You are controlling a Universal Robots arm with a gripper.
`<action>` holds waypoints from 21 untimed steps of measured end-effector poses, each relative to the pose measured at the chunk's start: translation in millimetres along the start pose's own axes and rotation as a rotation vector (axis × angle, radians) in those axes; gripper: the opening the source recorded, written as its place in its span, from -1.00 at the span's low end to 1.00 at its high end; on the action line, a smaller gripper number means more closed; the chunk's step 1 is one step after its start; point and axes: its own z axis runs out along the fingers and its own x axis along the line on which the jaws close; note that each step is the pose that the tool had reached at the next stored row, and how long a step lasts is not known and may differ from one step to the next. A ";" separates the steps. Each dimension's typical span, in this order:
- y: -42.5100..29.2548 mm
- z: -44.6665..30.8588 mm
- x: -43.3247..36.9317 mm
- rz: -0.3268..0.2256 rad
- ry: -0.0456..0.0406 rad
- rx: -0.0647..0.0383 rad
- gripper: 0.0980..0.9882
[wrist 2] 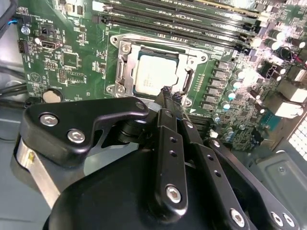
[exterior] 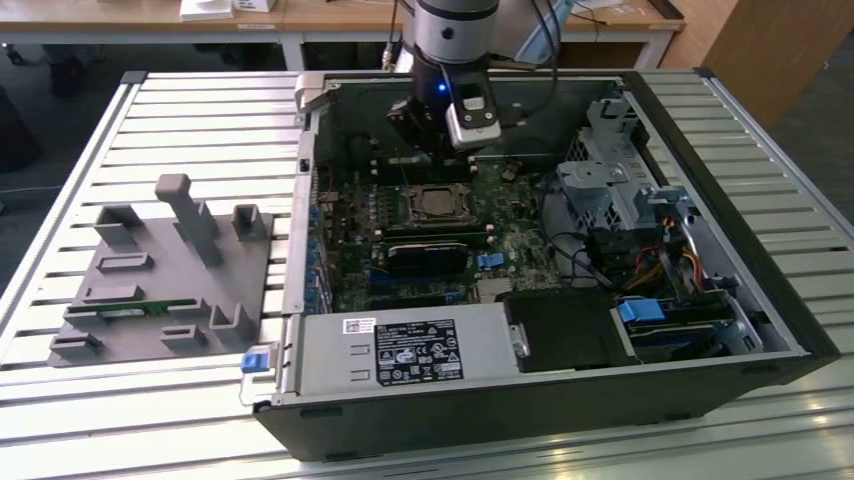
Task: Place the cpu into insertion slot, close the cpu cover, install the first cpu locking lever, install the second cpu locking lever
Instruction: 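Install the first cpu locking lever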
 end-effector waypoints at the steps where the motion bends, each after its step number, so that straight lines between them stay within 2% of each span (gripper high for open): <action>1: -0.6 0.0 1.8 -0.001 -0.0059 -0.002 -0.98; 6: -3.7 0.0 10.5 -0.003 -0.0293 -0.010 -0.98; 8: -3.8 0.1 10.7 -0.022 -0.0290 -0.011 -0.98; 21: -3.9 1.8 10.7 -0.257 -0.0170 -0.010 -0.98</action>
